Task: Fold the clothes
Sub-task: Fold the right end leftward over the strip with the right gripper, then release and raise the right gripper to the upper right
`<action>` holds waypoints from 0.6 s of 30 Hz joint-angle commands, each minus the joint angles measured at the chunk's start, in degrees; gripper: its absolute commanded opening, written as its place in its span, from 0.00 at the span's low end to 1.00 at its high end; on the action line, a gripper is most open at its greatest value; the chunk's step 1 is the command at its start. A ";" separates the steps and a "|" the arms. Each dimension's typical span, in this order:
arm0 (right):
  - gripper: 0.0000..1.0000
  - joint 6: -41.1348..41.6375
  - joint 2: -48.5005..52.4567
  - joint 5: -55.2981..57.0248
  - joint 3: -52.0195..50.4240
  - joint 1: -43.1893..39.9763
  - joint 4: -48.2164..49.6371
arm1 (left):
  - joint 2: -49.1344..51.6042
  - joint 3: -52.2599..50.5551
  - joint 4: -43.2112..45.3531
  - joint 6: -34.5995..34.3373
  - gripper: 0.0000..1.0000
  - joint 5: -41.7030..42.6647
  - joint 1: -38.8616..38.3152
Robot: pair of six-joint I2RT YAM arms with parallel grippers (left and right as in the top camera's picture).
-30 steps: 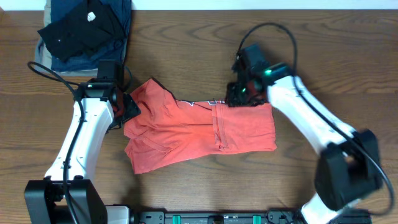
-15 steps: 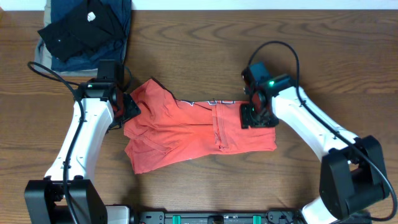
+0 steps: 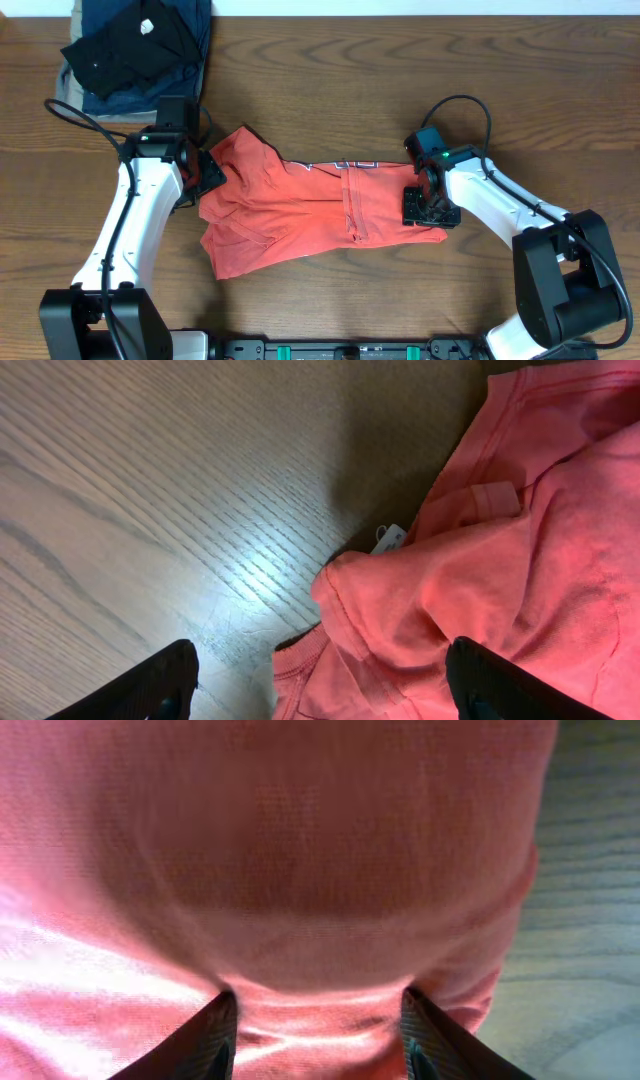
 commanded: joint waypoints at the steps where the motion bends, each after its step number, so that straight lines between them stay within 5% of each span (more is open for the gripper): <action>1: 0.56 0.81 -1.38 -0.02 3.80 -0.39 -2.05 | 0.33 -0.39 0.02 -0.31 0.81 -0.31 0.13; 3: 0.69 0.70 -2.43 0.28 7.56 -0.50 -4.76 | 0.33 -0.39 -0.04 -0.31 0.91 -0.31 0.13; 6: 0.99 -0.26 -3.54 1.95 14.16 -1.29 -9.05 | 0.35 -0.39 0.17 -0.24 0.94 -0.28 0.13; 18: 0.99 -4.90 -3.69 9.44 25.70 -17.14 -16.94 | 3.17 -0.39 5.81 10.58 0.98 9.42 8.31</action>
